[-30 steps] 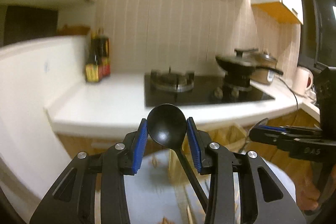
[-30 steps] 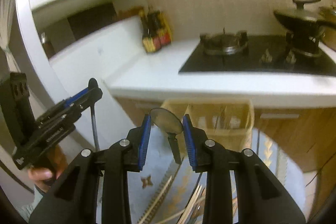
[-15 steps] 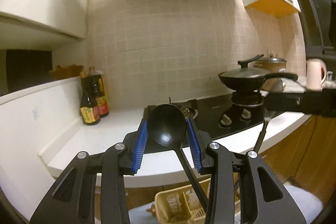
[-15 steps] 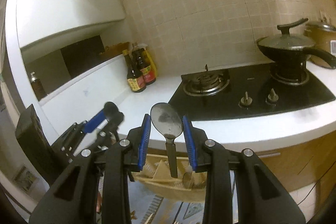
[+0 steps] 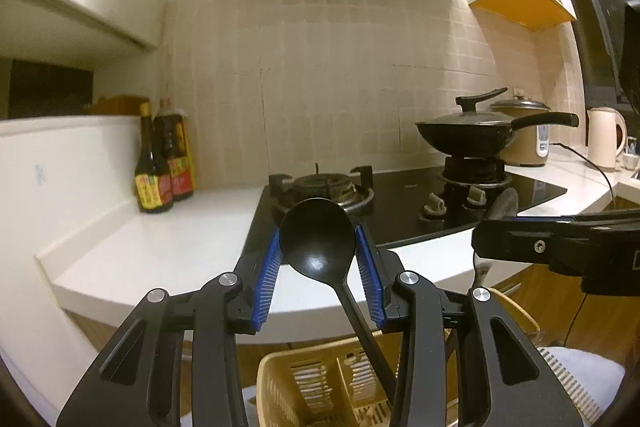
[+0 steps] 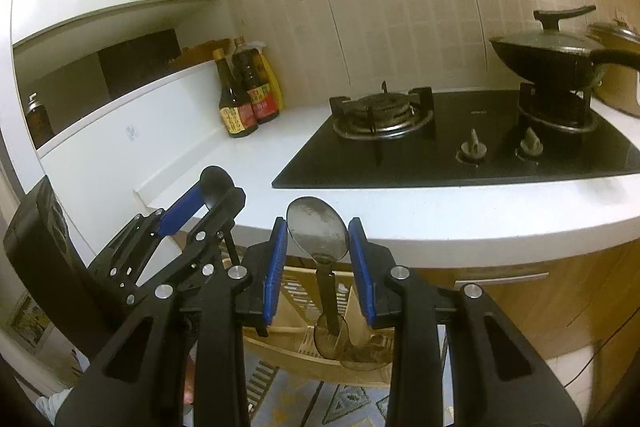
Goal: Organize utensils
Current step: 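Open both tools to drop the black spoon and clear spoon into the caddy, then lower the left tool onto a wooden chopstick while the right tool grasps a clear spoon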
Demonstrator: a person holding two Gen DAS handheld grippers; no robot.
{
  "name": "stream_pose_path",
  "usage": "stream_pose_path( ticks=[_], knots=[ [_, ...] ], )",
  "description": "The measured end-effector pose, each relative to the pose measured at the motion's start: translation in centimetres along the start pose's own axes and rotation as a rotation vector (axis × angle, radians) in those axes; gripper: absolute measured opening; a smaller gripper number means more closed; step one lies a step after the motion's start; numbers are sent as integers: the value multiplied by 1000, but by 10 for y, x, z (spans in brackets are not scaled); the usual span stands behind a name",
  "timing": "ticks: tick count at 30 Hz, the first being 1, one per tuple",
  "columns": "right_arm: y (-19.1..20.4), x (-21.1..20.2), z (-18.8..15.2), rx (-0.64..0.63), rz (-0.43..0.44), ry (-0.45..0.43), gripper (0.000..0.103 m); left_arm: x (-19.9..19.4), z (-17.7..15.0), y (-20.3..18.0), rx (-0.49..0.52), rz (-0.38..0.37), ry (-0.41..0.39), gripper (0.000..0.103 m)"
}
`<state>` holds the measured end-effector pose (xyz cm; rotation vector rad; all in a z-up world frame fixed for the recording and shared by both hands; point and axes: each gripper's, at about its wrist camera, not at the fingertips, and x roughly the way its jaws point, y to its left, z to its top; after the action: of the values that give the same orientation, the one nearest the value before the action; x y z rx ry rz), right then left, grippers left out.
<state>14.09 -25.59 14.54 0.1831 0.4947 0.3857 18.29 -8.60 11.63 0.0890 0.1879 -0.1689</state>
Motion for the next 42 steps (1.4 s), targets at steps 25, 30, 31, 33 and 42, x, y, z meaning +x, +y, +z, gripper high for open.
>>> stream_pose_path(
  ticks=[25, 30, 31, 33, 42],
  knots=[
    [27, -61, -27, 99, 43, 82, 49, -98, 4, 60, -187, -153, 139, 53],
    [42, -77, -39, 71, 23, 110, 49, -114, -10, 65, -200, -219, 227, 53],
    [44, -77, -41, 69, 12, 123, 49, -116, -14, 64, -194, -224, 249, 53],
    [46, -77, -50, 70, -6, 159, 49, -119, -23, 63, -184, -231, 290, 53],
    [32, -57, -105, 101, -63, 337, 49, -113, -94, 44, -98, -281, 576, 53]
  ],
)
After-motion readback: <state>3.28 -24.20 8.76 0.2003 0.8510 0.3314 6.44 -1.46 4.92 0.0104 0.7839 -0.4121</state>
